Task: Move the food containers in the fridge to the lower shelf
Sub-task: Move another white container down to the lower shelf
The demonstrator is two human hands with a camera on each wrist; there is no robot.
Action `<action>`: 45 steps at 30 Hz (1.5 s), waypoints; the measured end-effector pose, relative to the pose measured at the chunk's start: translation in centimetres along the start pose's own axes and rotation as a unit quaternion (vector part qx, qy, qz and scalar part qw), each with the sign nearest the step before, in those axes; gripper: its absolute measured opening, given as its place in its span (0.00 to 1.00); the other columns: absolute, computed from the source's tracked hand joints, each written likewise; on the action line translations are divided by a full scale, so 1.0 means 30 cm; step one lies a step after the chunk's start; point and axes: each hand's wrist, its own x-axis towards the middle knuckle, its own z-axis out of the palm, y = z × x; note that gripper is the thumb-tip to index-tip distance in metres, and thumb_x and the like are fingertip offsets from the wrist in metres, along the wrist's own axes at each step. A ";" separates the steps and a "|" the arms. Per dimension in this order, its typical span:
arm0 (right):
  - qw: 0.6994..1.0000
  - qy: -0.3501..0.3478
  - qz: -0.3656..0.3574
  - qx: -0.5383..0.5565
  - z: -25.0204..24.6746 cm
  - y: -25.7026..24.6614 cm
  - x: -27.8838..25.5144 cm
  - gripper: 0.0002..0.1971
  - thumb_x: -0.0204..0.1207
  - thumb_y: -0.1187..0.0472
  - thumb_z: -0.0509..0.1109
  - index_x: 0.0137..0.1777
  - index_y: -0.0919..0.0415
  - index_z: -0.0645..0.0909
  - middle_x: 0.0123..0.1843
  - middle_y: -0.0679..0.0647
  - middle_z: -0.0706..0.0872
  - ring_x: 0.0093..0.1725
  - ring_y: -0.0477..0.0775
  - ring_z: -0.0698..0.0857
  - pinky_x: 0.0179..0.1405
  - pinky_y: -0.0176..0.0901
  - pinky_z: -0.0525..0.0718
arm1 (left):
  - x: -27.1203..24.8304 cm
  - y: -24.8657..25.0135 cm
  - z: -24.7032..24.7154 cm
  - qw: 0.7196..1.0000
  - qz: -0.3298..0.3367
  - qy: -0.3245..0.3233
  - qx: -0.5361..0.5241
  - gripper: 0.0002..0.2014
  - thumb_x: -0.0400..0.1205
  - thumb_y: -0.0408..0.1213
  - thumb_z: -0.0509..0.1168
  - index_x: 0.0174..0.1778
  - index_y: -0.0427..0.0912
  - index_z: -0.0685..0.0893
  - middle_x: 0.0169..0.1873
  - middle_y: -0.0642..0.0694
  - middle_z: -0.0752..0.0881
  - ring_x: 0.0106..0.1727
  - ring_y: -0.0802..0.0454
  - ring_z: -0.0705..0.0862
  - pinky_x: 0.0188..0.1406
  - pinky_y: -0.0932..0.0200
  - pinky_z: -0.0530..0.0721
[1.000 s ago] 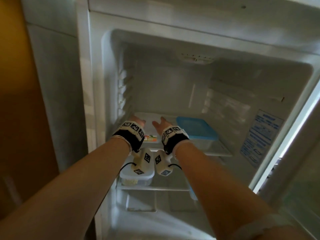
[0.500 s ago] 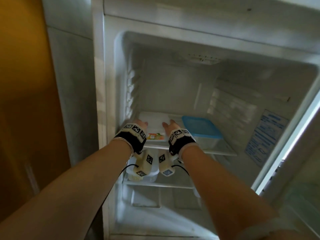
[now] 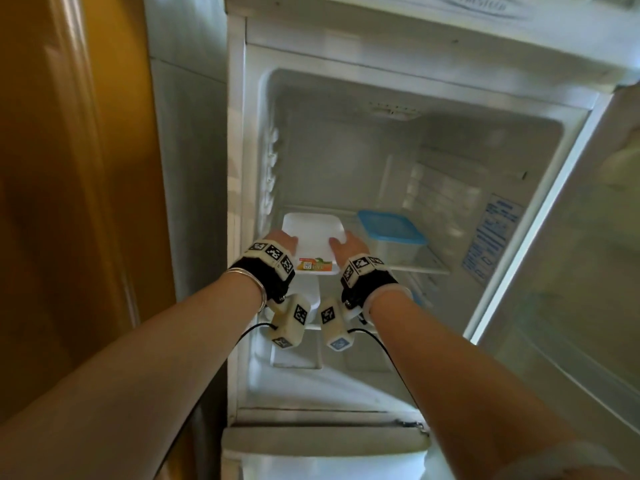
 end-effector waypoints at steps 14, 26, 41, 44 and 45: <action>0.998 -0.044 -0.051 0.006 -0.021 0.116 -0.167 0.24 0.82 0.50 0.57 0.72 0.63 0.70 0.69 0.63 0.80 0.66 0.64 0.80 0.66 0.53 0.78 | -0.177 -0.055 0.037 0.996 -0.014 0.041 0.072 0.21 0.86 0.38 0.54 0.69 0.28 0.76 0.69 0.32 0.79 0.71 0.36 0.77 0.69 0.49 0.74; 0.996 -0.060 -0.059 -0.029 -0.025 0.228 -0.264 0.21 0.83 0.53 0.57 0.71 0.65 0.72 0.69 0.65 0.80 0.66 0.64 0.80 0.63 0.49 0.77 | -0.307 -0.143 0.129 0.988 0.000 0.007 0.152 0.23 0.80 0.37 0.62 0.70 0.33 0.72 0.62 0.35 0.79 0.63 0.38 0.81 0.66 0.52 0.80; 0.989 -0.105 0.027 -0.100 0.171 0.308 -0.051 0.26 0.84 0.61 0.55 0.82 0.58 0.59 0.81 0.59 0.68 0.77 0.61 0.71 0.74 0.45 0.70 | 0.033 -0.298 0.220 0.935 -0.043 -0.100 0.337 0.09 0.77 0.33 0.65 0.49 0.34 0.86 0.63 0.37 0.81 0.65 0.38 0.81 0.65 0.49 0.82; 0.987 -0.102 0.025 -0.124 0.175 0.304 -0.016 0.26 0.85 0.60 0.53 0.83 0.59 0.57 0.82 0.59 0.64 0.79 0.60 0.67 0.76 0.45 0.66 | 0.093 -0.321 0.251 0.949 -0.076 -0.098 0.289 0.18 0.73 0.34 0.68 0.59 0.33 0.83 0.55 0.40 0.83 0.62 0.37 0.83 0.62 0.47 0.84; 0.987 -0.100 0.023 -0.123 0.172 0.300 -0.008 0.26 0.85 0.60 0.53 0.83 0.59 0.57 0.82 0.59 0.64 0.79 0.60 0.67 0.76 0.45 0.66 | 0.118 -0.338 0.253 0.960 -0.086 -0.089 0.251 0.18 0.73 0.33 0.68 0.59 0.34 0.83 0.46 0.43 0.83 0.61 0.38 0.84 0.61 0.48 0.84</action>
